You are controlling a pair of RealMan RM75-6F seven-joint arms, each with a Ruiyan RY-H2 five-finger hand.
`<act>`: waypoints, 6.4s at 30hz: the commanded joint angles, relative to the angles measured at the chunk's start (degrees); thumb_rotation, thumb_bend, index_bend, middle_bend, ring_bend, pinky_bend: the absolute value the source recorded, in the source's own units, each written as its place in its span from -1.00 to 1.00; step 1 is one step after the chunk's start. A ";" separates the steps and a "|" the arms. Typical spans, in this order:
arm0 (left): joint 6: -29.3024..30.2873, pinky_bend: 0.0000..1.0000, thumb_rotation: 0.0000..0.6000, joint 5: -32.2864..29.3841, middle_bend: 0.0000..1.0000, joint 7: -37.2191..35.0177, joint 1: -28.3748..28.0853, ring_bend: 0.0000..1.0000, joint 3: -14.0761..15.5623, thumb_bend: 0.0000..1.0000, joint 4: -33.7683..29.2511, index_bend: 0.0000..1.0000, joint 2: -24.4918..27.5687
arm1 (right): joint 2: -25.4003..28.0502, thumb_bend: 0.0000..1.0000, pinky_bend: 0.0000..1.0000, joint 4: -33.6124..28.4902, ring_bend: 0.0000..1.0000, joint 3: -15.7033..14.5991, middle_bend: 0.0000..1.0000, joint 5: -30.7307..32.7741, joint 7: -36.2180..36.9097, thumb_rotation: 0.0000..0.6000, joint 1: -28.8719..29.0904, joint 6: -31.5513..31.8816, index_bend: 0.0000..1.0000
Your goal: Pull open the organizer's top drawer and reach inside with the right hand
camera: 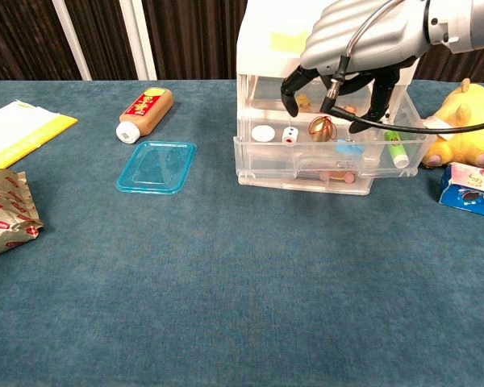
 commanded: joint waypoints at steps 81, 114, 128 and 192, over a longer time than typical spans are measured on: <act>-0.63 -1.00 1.00 -0.41 -0.95 0.37 -0.11 -1.00 0.20 -0.16 -0.39 -0.79 0.33 | -2.18 -0.43 0.95 0.38 0.92 -0.28 0.94 8.69 -12.03 1.00 0.38 -2.18 -0.12; -1.45 -1.00 1.00 -1.00 -0.95 1.35 -0.26 -1.00 0.53 -0.16 -1.01 -0.79 0.60 | -3.29 -0.43 0.97 -2.71 0.95 -1.03 0.97 12.97 -23.94 1.00 -2.18 2.72 -0.18; -1.73 -1.00 1.00 -1.47 -0.95 1.65 -0.30 -1.00 0.54 -0.16 -1.33 -0.79 0.81 | -2.65 -0.43 0.97 -2.51 0.95 -1.68 0.97 10.01 -19.67 1.00 -1.77 2.07 -0.09; -1.75 -1.00 1.00 -1.83 -0.95 1.59 -0.33 -1.00 0.49 -0.16 -1.40 -0.79 0.91 | -4.49 -0.43 0.97 -1.97 0.95 -1.33 0.97 13.46 -22.10 1.00 -0.84 1.60 0.06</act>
